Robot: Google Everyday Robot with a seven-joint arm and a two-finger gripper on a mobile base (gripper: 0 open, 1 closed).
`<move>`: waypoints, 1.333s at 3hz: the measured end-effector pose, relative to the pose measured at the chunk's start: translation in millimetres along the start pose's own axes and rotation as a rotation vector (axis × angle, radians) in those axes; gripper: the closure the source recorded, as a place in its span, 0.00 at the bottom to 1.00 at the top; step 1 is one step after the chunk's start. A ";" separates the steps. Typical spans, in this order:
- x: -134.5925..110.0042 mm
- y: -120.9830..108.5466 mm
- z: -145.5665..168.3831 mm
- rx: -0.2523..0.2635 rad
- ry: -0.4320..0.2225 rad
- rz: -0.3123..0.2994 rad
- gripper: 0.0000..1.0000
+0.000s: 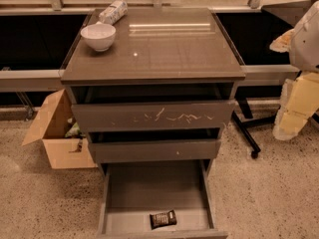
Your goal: Pick rxbar chocolate from bottom drawer and place on counter
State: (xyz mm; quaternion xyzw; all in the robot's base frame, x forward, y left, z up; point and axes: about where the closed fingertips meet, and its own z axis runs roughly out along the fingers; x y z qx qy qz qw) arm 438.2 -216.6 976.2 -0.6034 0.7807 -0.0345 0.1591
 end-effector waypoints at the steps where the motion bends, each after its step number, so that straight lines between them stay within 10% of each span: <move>1: -0.6 -0.1 0.1 0.002 -0.001 -0.001 0.00; 2: -15.4 8.4 37.3 -0.044 -0.056 -0.046 0.00; 4: -84.1 65.8 188.7 -0.266 -0.379 -0.180 0.00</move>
Offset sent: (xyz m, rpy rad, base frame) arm 0.0227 0.0842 -0.1417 0.1972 0.1113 0.2708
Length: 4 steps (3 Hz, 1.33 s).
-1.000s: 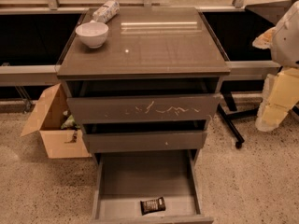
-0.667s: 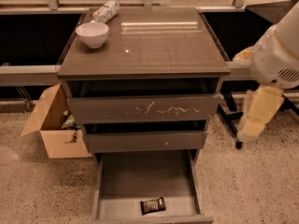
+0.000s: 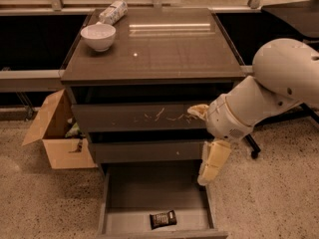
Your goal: Pick rxbar chocolate from bottom drawer and place on counter
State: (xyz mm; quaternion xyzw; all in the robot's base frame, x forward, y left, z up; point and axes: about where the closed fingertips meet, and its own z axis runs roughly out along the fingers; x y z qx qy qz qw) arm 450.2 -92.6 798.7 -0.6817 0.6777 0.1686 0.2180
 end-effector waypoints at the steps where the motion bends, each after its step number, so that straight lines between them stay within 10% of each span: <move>1: 2.8 0.4 5.9 -0.008 -0.003 -0.001 0.00; 4: 86.5 35.3 205.8 -0.217 -0.055 -0.059 0.00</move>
Offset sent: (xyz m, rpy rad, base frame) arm 0.0033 0.0106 -0.1177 0.0477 0.1122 0.0862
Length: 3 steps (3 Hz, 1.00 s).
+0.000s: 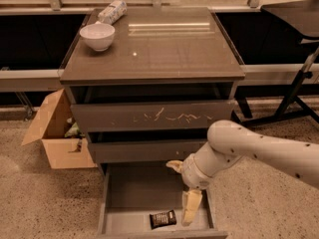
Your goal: Pick rxbar chocolate from bottom drawer and place on counter
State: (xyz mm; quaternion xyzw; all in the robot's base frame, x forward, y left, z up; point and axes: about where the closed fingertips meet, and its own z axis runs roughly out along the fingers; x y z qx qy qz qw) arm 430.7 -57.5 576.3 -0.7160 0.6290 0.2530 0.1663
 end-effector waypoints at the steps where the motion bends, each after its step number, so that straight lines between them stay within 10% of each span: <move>1: 34.0 0.0 81.2 -0.062 -0.057 0.032 0.00; 3: 54.9 -14.3 107.8 -0.065 0.003 0.088 0.00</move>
Offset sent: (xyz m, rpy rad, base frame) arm -0.0033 0.0134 -0.0663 0.0318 0.0450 0.0067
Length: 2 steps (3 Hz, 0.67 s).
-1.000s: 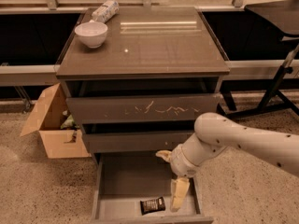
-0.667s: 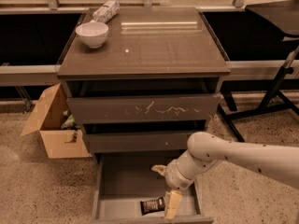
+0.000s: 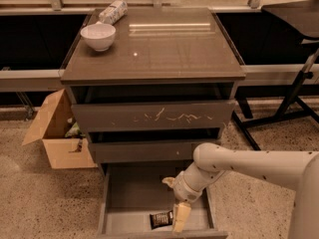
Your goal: Pick rxbar chocolate from bottom drawer and place on counter
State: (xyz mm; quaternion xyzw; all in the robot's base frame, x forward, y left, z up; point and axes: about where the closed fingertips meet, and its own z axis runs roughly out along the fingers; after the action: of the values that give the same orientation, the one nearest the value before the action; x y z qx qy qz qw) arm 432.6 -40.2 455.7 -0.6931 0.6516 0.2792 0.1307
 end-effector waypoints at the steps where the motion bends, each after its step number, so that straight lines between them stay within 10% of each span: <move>1: 51.7 -38.7 42.3 -0.014 0.012 -0.015 0.00; 2: 89.5 -66.9 82.6 -0.026 0.004 -0.065 0.00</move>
Offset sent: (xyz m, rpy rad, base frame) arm 0.0707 -0.0306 -0.1911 0.0280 -0.0397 0.1143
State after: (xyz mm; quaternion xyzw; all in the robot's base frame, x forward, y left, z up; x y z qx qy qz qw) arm 479.6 -61.7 326.7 -0.7162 0.6253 0.2817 0.1295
